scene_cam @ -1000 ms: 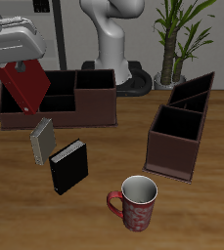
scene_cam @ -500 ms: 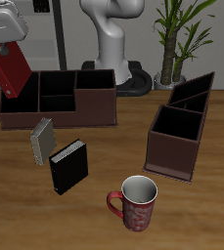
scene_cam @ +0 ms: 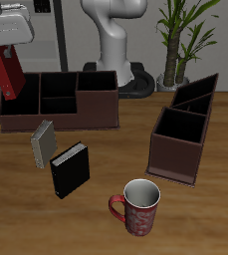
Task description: Place the red book into the back desk caddy's left compartment and place the black book into the back desk caddy's left compartment and place the yellow book into the left desk caddy's right compartment
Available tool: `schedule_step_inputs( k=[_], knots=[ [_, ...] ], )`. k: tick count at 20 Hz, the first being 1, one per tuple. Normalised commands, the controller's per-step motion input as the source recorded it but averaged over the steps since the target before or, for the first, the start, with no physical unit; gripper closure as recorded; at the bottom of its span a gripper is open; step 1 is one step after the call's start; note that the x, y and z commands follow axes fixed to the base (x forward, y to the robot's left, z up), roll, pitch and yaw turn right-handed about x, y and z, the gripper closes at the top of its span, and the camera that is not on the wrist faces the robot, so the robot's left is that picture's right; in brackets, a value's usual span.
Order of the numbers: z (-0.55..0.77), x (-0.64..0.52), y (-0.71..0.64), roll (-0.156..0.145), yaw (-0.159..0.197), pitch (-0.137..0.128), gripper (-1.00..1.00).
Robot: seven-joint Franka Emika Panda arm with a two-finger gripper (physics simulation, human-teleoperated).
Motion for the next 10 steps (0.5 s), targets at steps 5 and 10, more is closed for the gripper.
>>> schedule_step_inputs(
  k=[5, 10],
  knots=[
    [-0.16, -0.63, 0.12, -0.065, -0.004, -0.086, 1.00],
    [-0.04, -0.42, 0.08, -0.012, -0.023, -0.009, 1.00]
  ],
)
